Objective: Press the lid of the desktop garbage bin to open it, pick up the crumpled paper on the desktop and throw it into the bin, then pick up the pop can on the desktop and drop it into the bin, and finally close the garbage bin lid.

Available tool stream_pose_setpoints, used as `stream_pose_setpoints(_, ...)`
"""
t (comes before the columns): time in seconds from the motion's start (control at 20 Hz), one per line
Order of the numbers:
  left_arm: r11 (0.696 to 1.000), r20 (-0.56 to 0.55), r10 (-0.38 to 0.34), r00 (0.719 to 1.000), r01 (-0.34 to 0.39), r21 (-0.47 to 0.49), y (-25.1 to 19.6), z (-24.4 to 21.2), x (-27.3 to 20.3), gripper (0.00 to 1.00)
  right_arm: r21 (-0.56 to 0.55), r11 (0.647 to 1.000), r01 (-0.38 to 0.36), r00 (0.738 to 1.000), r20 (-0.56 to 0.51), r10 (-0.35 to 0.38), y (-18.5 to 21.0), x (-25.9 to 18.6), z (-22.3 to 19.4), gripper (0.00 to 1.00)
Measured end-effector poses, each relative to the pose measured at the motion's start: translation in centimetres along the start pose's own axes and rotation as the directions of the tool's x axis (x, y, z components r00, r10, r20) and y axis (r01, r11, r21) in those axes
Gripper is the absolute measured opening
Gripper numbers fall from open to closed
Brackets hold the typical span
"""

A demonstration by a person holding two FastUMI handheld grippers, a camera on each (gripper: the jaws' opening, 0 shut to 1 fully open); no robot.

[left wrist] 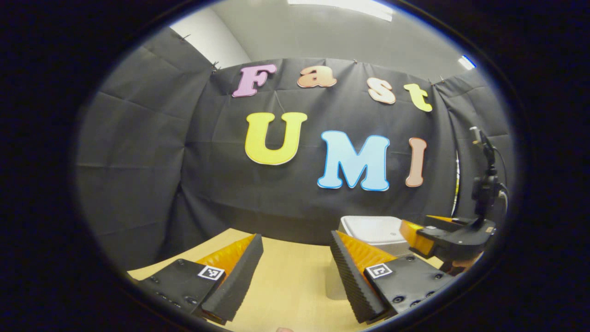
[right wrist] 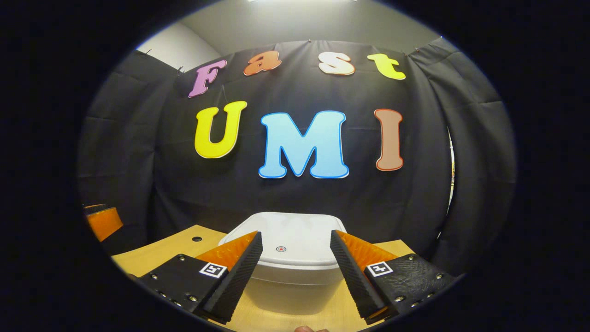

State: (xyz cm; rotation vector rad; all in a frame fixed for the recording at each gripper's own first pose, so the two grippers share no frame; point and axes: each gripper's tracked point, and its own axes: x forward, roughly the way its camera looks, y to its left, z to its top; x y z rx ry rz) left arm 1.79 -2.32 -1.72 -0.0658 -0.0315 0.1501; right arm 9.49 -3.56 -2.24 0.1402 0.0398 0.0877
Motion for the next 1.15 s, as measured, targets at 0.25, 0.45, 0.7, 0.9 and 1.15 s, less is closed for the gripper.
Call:
stream_pose_setpoints(0.25, 0.999, 0.011, -0.035, 0.999, 0.034, 0.041, -1.9, -1.0, -0.1, 0.96, -0.042, 0.999, -0.003, 1.000, 0.023, 0.004, -0.3, -4.5, 0.5, 0.95)
stream_pose_setpoints(0.45, 0.997, 0.051, -0.075, 0.996, 0.074, 0.031, -2.7, -0.6, 0.4, 0.96, -0.061, 0.998, -0.004, 0.998, 0.069, 0.009, 0.3, -7.0, 1.7, 0.95)
stream_pose_setpoints(0.7, 0.990, 0.051, -0.127, 0.991, 0.123, 0.073, -3.2, -0.4, 1.3, 0.96, -0.052, 0.999, 0.008, 0.998, 0.066, -0.004, 1.3, -7.8, 1.2, 0.95)
stream_pose_setpoints(0.9, 0.984, 0.040, -0.160, 0.986, 0.156, 0.092, -2.8, -1.0, 1.8, 0.96, -0.050, 0.998, 0.032, 0.998, 0.060, -0.029, 2.0, -7.6, 1.1, 0.95)
stream_pose_setpoints(1.15, 0.978, 0.034, -0.192, 0.981, 0.188, 0.091, -1.8, -1.5, 2.3, 0.96, -0.050, 0.997, 0.062, 0.997, 0.041, -0.060, 2.8, -8.0, 1.0, 0.94)
